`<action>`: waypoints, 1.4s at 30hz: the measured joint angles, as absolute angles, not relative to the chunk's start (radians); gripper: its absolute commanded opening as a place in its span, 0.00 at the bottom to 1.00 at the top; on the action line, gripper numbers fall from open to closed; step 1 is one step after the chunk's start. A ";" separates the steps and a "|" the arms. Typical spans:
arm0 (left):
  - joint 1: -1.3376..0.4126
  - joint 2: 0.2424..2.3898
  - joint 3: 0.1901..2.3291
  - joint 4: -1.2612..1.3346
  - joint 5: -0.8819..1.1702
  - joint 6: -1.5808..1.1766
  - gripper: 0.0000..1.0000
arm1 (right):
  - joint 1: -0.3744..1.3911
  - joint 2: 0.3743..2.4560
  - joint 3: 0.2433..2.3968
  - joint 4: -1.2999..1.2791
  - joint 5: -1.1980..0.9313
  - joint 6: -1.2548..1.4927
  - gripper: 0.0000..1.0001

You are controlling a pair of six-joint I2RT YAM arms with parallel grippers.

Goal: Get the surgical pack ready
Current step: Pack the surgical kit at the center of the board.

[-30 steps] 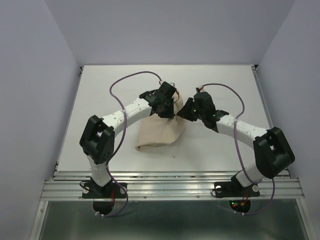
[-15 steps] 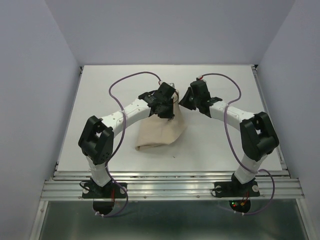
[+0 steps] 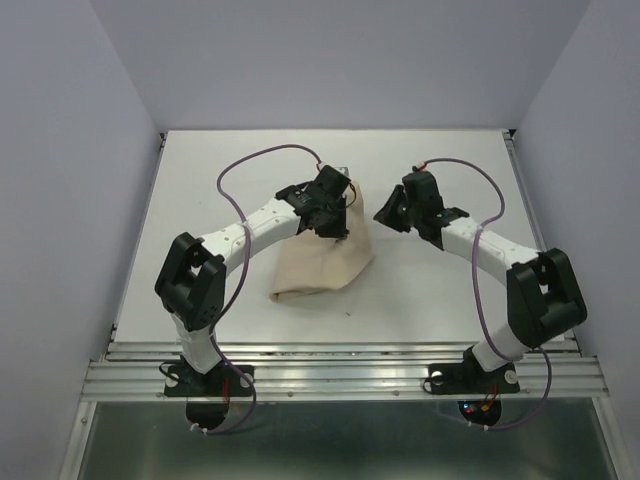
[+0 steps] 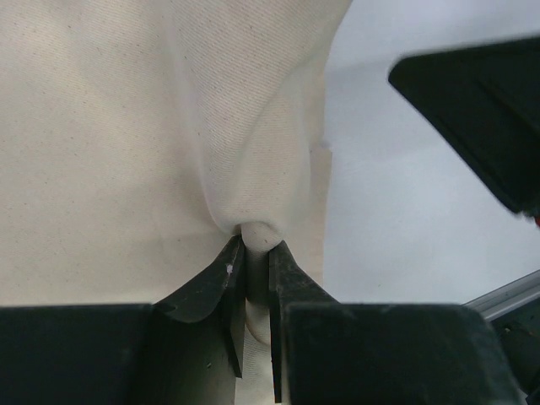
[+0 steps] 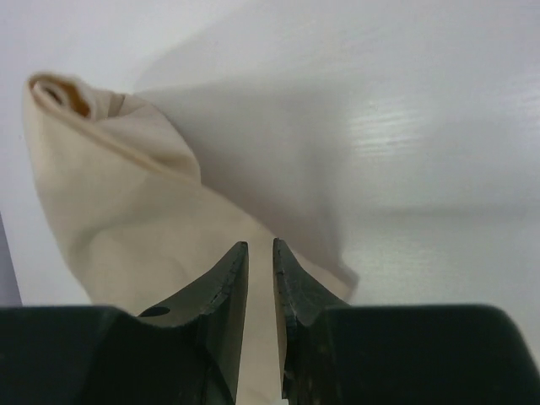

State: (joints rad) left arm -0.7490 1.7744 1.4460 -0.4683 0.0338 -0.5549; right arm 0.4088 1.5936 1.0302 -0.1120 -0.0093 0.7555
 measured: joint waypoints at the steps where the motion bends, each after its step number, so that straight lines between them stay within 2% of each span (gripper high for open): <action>1: -0.749 1.774 1.446 -0.468 0.034 -0.556 0.00 | 0.418 1.545 0.996 -0.121 -0.020 0.757 0.24; 7: -0.749 1.774 1.447 -0.469 0.034 -0.557 0.00 | 0.518 1.343 0.846 -0.137 -0.076 0.788 0.24; 12: -0.749 1.774 1.447 -0.469 0.034 -0.557 0.00 | 0.585 1.298 0.795 -0.150 -0.124 0.810 0.24; 16: -0.749 1.774 1.447 -0.469 0.033 -0.557 0.00 | 0.625 1.324 0.792 -0.150 -0.139 0.819 0.24; 24: -0.749 1.774 1.447 -0.482 0.027 -0.555 0.00 | 0.736 1.531 0.856 -0.154 -0.139 0.831 0.25; 28: -0.749 1.774 1.447 -0.482 0.026 -0.556 0.00 | 0.755 1.548 0.836 -0.149 -0.128 0.847 0.26; 35: -0.749 1.774 1.447 -0.482 0.025 -0.556 0.00 | 0.723 1.428 0.760 -0.173 -0.039 0.850 0.26; 39: -0.749 1.774 1.447 -0.482 0.025 -0.556 0.00 | 0.603 1.325 0.730 -0.185 -0.010 0.844 0.27; 42: -0.749 1.774 1.447 -0.482 0.026 -0.556 0.00 | 0.535 1.322 0.737 -0.184 0.006 0.830 0.27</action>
